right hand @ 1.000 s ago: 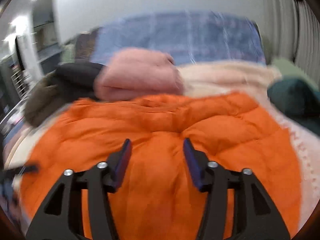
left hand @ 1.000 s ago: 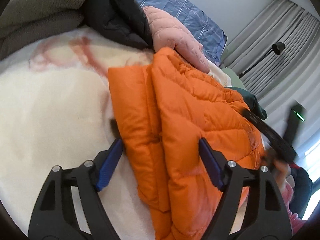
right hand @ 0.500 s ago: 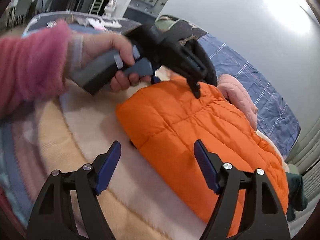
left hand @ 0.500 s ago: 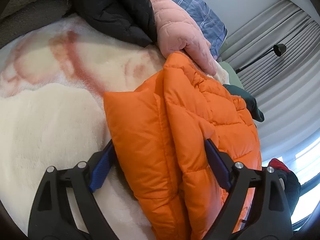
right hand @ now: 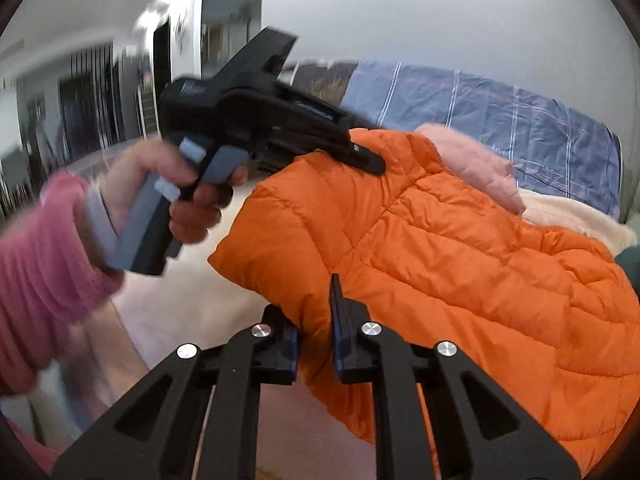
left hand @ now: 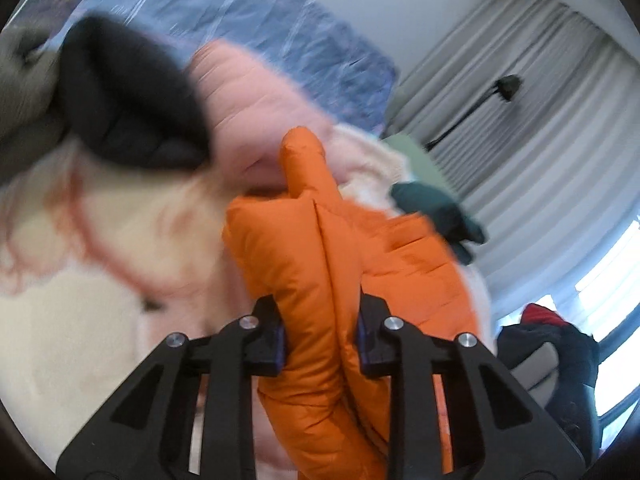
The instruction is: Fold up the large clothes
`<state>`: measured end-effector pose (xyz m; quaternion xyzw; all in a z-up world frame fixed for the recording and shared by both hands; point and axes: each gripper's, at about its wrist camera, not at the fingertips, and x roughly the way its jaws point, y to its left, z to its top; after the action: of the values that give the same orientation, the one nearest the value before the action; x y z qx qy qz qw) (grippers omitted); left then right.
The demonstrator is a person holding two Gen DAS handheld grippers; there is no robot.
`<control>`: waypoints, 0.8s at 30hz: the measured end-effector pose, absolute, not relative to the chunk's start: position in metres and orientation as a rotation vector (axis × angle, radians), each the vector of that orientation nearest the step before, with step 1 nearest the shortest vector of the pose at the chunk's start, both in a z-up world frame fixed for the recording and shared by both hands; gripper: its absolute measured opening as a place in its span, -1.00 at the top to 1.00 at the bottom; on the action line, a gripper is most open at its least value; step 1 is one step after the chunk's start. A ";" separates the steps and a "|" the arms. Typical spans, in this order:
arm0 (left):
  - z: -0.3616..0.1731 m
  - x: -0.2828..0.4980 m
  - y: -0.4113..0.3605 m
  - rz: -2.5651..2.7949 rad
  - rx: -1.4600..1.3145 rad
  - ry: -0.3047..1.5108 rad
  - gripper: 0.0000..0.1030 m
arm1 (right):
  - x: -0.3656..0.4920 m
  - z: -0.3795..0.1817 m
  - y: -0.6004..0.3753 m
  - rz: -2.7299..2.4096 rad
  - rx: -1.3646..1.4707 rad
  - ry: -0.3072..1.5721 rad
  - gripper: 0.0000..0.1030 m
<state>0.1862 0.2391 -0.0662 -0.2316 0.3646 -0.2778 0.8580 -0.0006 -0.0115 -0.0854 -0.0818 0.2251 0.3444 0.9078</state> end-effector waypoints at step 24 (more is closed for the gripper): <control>0.032 0.174 0.053 -0.568 -0.256 0.690 0.53 | 0.241 -0.150 -0.141 0.787 0.567 0.954 0.97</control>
<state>0.1738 0.0532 0.0318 -0.1234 0.3326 -0.2740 0.8939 0.2406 -0.1408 -0.1502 0.2622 0.4409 0.3638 0.7775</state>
